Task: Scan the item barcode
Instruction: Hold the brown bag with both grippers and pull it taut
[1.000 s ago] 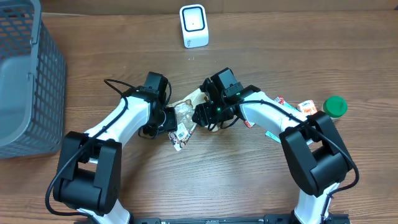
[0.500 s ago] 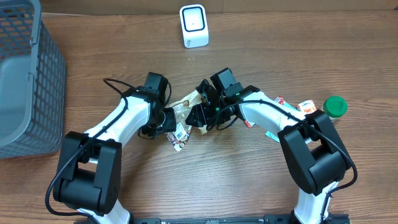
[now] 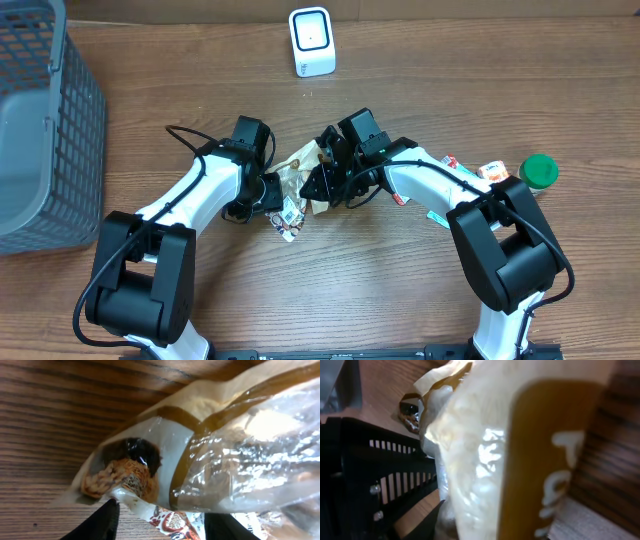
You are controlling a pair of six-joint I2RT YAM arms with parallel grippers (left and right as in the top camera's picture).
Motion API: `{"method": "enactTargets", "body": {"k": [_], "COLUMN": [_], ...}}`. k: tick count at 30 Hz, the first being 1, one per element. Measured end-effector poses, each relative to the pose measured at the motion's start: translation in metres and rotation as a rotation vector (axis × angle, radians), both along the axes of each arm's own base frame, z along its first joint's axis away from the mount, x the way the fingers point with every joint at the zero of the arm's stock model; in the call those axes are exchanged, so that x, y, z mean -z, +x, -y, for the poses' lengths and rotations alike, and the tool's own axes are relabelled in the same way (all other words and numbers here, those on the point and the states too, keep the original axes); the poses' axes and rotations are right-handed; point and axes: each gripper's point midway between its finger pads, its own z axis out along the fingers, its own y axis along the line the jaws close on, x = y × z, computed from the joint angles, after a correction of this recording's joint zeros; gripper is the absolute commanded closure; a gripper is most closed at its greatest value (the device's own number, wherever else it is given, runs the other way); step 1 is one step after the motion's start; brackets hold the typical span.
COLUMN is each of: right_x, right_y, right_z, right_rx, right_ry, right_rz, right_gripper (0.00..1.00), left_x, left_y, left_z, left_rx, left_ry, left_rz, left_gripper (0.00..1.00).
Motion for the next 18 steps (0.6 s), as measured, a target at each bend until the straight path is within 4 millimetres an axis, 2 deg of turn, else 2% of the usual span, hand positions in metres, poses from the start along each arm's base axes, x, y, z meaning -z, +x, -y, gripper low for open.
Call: {"method": "enactTargets", "body": {"k": [3,7,9,11,14,18], "right_x": [-0.002,-0.002,-0.002,-0.002,-0.003,-0.004], "right_y": [-0.002,-0.007,-0.009,-0.011,-0.012,-0.012], "right_z": [-0.001,0.000,0.001,0.001,0.000,-0.001], "right_rx": [-0.005,-0.012,-0.015,-0.017,-0.020,-0.027], "right_ry": [0.012,0.018,0.020,0.023,0.028,0.040], "right_rz": [-0.013,-0.041,-0.053,-0.064,-0.069,-0.062], "right_gripper": [0.72,0.90,0.90,0.83,0.66,0.49], "left_x": [0.000,0.000,0.000,0.000,0.001,0.003], "left_y": [0.000,0.000,0.001,0.001,0.001,0.002], "left_z": [-0.001,-0.003,-0.005,-0.008,-0.014,-0.020], "left_rx": [0.002,-0.001,-0.003,-0.005,-0.017,-0.025], "left_ry": [0.007,0.008,0.008,0.010,0.012,0.023], "left_rz": [0.000,0.000,-0.001,-0.004,-0.012,-0.016], "left_gripper": [0.48,0.47,0.47,0.48,0.51,0.52]}}
